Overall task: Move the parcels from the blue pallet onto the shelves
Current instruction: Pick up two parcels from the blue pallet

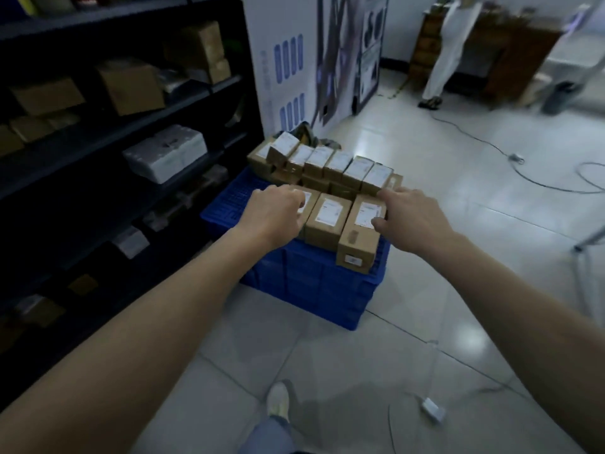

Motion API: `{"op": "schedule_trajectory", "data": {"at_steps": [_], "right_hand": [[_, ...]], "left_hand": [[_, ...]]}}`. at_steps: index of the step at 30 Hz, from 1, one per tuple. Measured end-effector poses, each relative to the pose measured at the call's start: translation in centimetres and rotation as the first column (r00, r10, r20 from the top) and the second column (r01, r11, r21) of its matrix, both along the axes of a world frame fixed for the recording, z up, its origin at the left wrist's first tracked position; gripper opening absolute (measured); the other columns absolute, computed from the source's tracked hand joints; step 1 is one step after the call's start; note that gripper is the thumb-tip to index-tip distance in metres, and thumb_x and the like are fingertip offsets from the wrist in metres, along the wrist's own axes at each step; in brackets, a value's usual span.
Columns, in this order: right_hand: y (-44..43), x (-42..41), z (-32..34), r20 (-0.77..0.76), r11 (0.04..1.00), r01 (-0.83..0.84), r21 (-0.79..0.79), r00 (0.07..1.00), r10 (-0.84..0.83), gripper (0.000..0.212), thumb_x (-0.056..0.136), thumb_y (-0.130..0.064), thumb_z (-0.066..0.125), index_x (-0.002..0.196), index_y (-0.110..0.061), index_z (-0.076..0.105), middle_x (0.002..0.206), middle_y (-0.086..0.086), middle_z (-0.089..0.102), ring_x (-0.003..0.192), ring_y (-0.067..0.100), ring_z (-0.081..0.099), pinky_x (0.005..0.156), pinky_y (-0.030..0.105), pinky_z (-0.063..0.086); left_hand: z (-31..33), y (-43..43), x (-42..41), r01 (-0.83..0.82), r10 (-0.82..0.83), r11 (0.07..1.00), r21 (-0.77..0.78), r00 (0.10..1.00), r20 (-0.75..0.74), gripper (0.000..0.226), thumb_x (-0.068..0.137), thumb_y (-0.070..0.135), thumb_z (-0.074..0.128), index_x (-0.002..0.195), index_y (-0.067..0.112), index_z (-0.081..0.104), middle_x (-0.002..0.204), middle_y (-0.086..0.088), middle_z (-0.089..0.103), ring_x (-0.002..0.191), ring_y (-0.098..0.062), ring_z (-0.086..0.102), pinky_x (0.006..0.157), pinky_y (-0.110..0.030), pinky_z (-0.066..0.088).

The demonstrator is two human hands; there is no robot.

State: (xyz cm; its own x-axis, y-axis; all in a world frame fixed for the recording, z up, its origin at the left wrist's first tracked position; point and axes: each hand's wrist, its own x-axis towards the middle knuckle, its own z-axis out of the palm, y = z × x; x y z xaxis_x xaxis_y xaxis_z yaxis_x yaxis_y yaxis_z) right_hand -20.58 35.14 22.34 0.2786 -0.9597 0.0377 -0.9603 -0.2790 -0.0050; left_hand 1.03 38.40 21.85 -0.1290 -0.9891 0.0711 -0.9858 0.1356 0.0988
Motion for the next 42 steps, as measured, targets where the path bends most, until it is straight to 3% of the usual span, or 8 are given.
{"op": "schedule_trajectory", "data": {"at_steps": [9,18,24,28,33,35,39,42], "right_hand": [[-11.7,-1.3,-8.0,0.1,0.932,0.244,0.266,0.955,-0.279,0.05,0.092,-0.037,0.058,0.134,-0.014,0.046,0.126,0.012,0.056,0.111,0.029,0.055,0.088,0.042,0.051],[-19.8,-4.1,-16.3,0.154,0.809,0.324,0.491,0.881,-0.446,0.048,0.092,-0.031,0.059,0.132,-0.008,0.046,0.126,0.015,0.055,0.109,0.028,0.056,0.074,0.031,0.042],[-26.9,-6.0,-21.5,0.205,0.769,0.217,0.602,0.888,-0.412,0.055,0.093,-0.028,0.06,0.14,-0.008,0.041,0.133,0.014,0.054,0.115,0.027,0.054,0.081,0.029,0.042],[-30.7,-7.1,-25.7,0.259,0.686,0.192,0.701,0.828,-0.497,0.051,0.093,-0.028,0.06,0.138,-0.01,0.043,0.134,0.011,0.055,0.116,0.026,0.055,0.082,0.029,0.043],[-32.9,-7.3,-30.3,0.347,0.586,0.12,0.802,0.704,-0.619,0.047,0.096,-0.027,0.055,0.14,-0.013,0.044,0.139,0.008,0.053,0.121,0.024,0.053,0.093,0.031,0.043],[-33.3,-7.1,-31.8,0.359,0.539,0.118,0.834,0.626,-0.693,0.059,0.095,-0.029,0.056,0.146,-0.011,0.032,0.141,0.009,0.05,0.12,0.025,0.053,0.091,0.031,0.044],[-34.0,-7.2,-33.8,0.384,0.461,0.197,0.866,0.331,-0.862,0.079,0.095,-0.025,0.057,0.15,-0.008,0.004,0.138,0.015,0.049,0.111,0.026,0.057,0.088,0.038,0.05],[-34.3,-7.8,-35.0,0.305,0.358,0.172,0.918,0.27,-0.913,0.064,0.097,-0.035,0.051,0.146,-0.004,0.025,0.13,0.014,0.054,0.103,0.024,0.058,0.081,0.038,0.05]], "left_hand": [[-5.6,-13.0,0.6,0.038,-0.004,0.986,0.162,0.978,-0.209,0.027,0.091,0.022,0.056,0.116,0.012,0.061,0.118,-0.005,0.06,0.103,-0.024,0.057,0.084,-0.037,0.046],[-14.5,-23.3,-0.9,0.032,0.087,0.914,0.403,0.958,-0.273,0.048,0.091,0.021,0.055,0.136,0.014,0.039,0.136,-0.012,0.041,0.115,-0.03,0.047,0.087,-0.037,0.043],[-20.9,-29.8,-2.1,-0.09,0.335,0.834,0.545,0.867,-0.37,0.061,0.088,0.019,0.06,0.142,0.012,0.033,0.141,-0.012,0.037,0.097,-0.022,0.05,0.058,-0.022,0.04],[-25.3,-32.9,-1.8,-0.2,0.533,0.756,0.623,0.742,-0.407,0.059,0.088,0.012,0.059,0.141,0.01,0.034,0.144,-0.016,0.035,0.1,-0.024,0.051,0.07,-0.028,0.046],[-29.7,-35.0,-1.2,-0.242,0.632,0.693,0.679,0.657,-0.412,0.051,0.091,0.012,0.056,0.139,0.004,0.037,0.136,-0.016,0.044,0.098,-0.023,0.05,0.073,-0.029,0.043],[-31.1,-35.6,-1.4,-0.245,0.646,0.681,0.69,0.644,-0.409,0.051,0.091,0.012,0.056,0.139,0.003,0.037,0.136,-0.016,0.045,0.1,-0.023,0.05,0.077,-0.029,0.042],[-33.1,-36.6,-2.0,-0.227,0.625,0.674,0.703,0.682,-0.379,0.054,0.091,0.013,0.056,0.141,0.004,0.035,0.138,-0.016,0.044,0.1,-0.022,0.048,0.078,-0.03,0.042],[-34.0,-37.3,-2.5,-0.271,0.627,0.672,0.689,0.705,-0.333,0.026,0.091,0.011,0.054,0.116,0.009,0.053,0.136,-0.017,0.045,0.099,-0.025,0.052,0.076,-0.031,0.045]]}}
